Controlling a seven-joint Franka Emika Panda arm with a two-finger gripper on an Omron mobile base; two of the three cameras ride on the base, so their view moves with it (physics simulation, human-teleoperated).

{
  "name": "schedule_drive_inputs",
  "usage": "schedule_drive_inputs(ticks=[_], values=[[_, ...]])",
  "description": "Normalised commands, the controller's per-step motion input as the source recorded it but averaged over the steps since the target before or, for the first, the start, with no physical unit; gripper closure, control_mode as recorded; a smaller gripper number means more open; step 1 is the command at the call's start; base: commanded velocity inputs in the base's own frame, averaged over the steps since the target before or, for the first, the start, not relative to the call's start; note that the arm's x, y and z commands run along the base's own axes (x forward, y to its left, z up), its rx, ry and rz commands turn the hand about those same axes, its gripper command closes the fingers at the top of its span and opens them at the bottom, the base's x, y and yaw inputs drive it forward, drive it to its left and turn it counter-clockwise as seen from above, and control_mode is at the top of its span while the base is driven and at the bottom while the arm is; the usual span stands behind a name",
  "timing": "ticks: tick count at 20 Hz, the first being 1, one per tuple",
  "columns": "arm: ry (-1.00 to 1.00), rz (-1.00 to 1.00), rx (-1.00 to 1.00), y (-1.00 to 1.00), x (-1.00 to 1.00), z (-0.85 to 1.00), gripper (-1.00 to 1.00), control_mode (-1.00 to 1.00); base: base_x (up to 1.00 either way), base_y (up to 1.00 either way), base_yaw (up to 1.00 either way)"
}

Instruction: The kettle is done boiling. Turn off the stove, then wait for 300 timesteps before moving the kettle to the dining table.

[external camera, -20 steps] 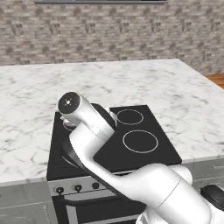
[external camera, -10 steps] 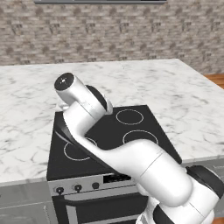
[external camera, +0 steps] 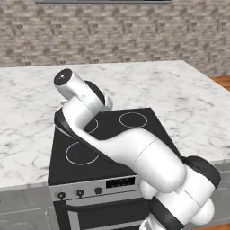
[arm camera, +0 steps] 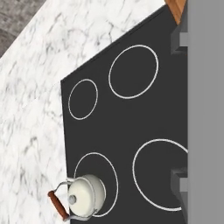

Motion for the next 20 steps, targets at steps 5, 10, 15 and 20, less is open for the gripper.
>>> schedule_drive_inputs(ticks=[5, 10, 15, 20], values=[[0.0, -0.01, 0.0, 0.0, 0.32, 0.0, -1.0, -1.0, 0.0, 0.0, 0.0], [0.0, 0.0, 0.0, 0.0, 0.34, -0.01, -1.0, -1.0, 0.0, 0.0, 0.0], [0.0, 0.0, 0.0, 0.0, 0.33, -0.03, -1.0, -1.0, 0.0, 0.0, 0.0], [0.0, 0.0, 0.0, 0.0, 0.31, -0.06, -1.0, -1.0, 0.0, 0.0, 0.0]])
